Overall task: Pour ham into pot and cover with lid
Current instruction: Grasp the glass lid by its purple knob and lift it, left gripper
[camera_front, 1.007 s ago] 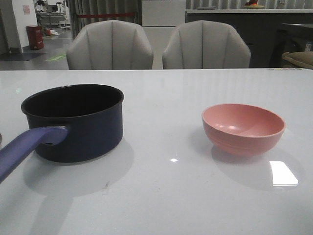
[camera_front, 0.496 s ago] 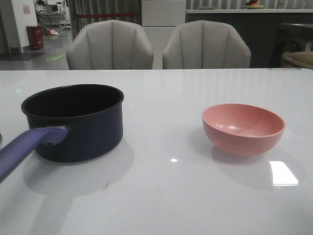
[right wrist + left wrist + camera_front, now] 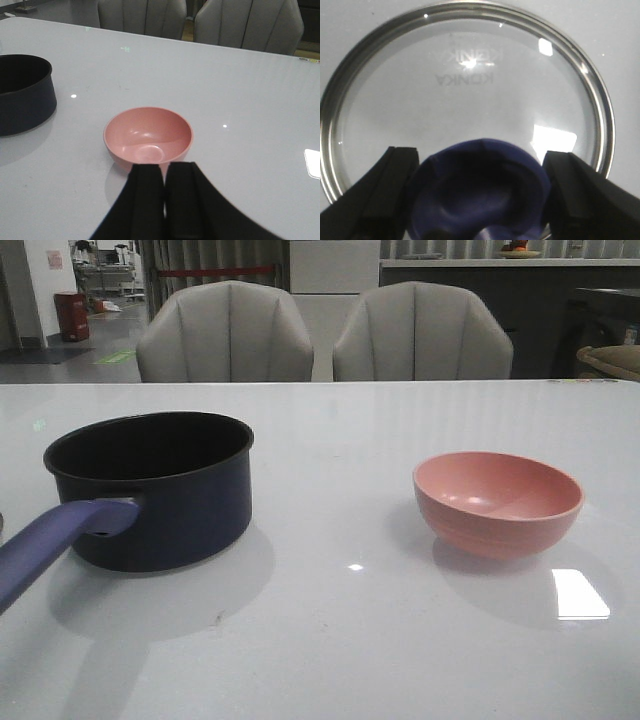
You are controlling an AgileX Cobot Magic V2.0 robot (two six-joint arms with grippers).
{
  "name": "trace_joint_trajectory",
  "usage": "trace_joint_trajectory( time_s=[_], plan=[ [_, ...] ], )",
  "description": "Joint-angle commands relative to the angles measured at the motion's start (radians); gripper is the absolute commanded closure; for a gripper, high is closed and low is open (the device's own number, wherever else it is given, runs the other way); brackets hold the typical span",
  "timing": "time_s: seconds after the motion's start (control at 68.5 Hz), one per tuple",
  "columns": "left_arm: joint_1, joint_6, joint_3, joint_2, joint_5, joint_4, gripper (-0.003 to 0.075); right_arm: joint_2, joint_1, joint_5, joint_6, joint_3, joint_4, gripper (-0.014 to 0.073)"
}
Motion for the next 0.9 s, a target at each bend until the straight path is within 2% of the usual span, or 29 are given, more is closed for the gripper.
trace_joint_trajectory(
  time_s=[0.0, 0.248, 0.409, 0.584, 0.89],
  plan=[
    [0.003, -0.003, -0.061, -0.043, 0.015, -0.01, 0.0422, 0.007, 0.002, -0.08, -0.007, -0.028, 0.008, 0.0427],
    [0.0, -0.001, -0.163, -0.051, 0.104, -0.022, 0.0422, 0.007, 0.002, -0.08, -0.007, -0.028, 0.008, 0.0427],
    [-0.037, 0.009, -0.216, -0.078, 0.104, -0.027, 0.0422, 0.007, 0.002, -0.08, -0.007, -0.028, 0.008, 0.0427],
    [-0.133, 0.009, -0.307, -0.114, 0.101, -0.027, 0.0422, 0.007, 0.002, -0.08, -0.007, -0.028, 0.008, 0.0427],
    [-0.382, 0.009, -0.443, -0.112, 0.179, -0.027, 0.0422, 0.007, 0.002, -0.08, -0.007, -0.028, 0.008, 0.0427]
  ],
)
